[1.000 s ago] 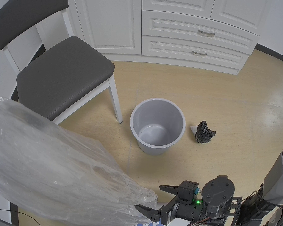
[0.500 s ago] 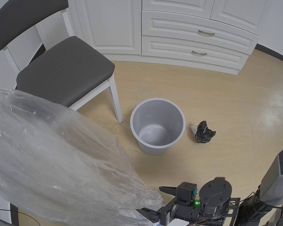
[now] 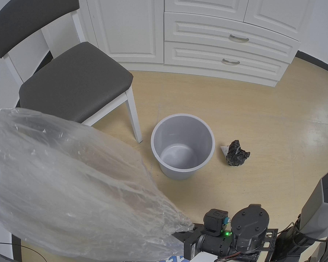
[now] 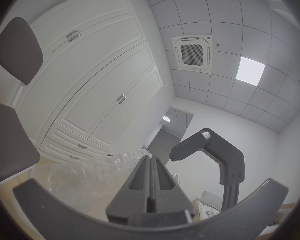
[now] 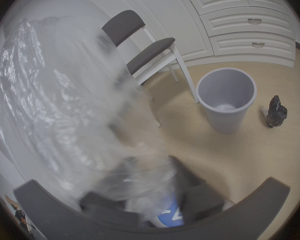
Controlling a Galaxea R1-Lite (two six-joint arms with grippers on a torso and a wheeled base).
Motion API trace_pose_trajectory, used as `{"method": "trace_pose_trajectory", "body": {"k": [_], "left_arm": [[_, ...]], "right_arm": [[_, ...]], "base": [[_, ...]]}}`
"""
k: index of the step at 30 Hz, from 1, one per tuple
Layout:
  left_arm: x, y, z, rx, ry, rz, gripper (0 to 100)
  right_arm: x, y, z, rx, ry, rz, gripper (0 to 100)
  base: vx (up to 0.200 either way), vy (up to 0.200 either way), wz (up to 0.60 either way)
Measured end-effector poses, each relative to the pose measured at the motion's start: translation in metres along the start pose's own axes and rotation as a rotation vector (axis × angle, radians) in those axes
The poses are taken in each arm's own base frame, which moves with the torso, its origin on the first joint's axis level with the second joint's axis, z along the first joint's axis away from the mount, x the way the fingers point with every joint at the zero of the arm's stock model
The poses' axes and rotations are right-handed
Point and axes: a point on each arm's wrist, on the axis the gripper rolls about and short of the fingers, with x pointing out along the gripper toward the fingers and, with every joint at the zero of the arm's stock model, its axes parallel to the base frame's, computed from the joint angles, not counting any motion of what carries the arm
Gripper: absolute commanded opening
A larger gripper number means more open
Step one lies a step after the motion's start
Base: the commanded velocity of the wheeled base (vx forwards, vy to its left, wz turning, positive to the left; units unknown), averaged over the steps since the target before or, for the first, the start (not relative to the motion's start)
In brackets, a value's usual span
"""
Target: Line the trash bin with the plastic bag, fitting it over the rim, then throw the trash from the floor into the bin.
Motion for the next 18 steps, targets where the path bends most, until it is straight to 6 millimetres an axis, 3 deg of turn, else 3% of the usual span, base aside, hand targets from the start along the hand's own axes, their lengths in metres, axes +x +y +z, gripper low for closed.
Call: {"method": "trace_pose_trajectory", "body": {"k": [10,18], "left_arm": [[0.001,0.002,-0.004,-0.015,0.027,0.017,0],[0.003,0.005,-0.007,-0.003,0.039,0.048,0]], "right_arm": [[0.001,-0.004,0.010,0.015,-0.057,-0.017,0],[-0.003,-0.014,0.031,0.002,-0.150,-0.094,0]], "base": [[0.000,0.000,0.00],[0.000,0.000,0.00]]}}
